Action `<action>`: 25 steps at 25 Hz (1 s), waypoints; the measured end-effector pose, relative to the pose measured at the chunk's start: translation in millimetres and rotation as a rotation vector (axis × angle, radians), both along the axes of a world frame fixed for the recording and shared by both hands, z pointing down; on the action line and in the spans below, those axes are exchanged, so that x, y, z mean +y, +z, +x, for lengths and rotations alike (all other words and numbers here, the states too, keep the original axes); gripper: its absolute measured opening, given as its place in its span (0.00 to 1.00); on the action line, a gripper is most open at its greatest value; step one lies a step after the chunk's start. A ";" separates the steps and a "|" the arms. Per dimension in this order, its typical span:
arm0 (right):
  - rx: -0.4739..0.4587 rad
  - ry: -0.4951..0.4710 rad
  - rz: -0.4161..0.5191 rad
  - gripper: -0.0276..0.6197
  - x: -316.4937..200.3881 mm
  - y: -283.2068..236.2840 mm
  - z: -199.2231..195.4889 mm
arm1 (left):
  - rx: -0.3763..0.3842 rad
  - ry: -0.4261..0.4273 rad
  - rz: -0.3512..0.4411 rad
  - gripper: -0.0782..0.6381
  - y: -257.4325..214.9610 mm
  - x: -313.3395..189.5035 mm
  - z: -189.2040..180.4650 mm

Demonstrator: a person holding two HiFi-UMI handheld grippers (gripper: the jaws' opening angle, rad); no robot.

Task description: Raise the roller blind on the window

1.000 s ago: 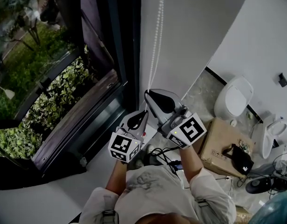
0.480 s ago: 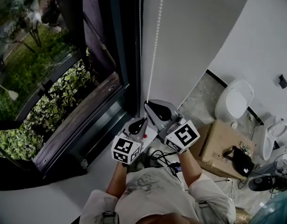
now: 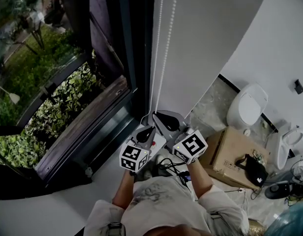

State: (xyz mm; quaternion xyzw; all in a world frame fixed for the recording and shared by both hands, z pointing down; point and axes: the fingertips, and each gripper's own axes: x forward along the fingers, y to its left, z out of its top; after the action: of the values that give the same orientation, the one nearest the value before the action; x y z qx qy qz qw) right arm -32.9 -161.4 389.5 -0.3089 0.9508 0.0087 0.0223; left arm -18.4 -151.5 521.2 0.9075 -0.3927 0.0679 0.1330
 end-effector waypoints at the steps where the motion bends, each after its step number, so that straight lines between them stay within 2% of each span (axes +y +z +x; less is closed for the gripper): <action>1: 0.002 0.001 -0.002 0.06 0.5 2.0 0.0 | 0.000 0.000 -0.003 0.12 1.7 0.5 0.2; 16: 0.001 0.000 0.011 0.06 4.2 0.5 1.6 | -0.032 -0.008 0.047 0.14 -10.4 10.7 -1.0; 19: -0.001 0.001 0.011 0.06 3.0 0.8 2.7 | 0.013 -0.029 0.105 0.18 -38.6 12.2 -8.5; 25: 0.002 -0.003 0.019 0.06 3.3 0.5 3.7 | 0.063 -0.074 0.264 0.20 -113.6 9.9 -24.8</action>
State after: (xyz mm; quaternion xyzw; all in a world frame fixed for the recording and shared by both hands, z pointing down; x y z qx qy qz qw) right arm -29.3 -158.0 389.9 -0.3074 0.9511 0.0183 0.0241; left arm -43.2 -141.6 407.6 0.9036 -0.4272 -0.0176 0.0273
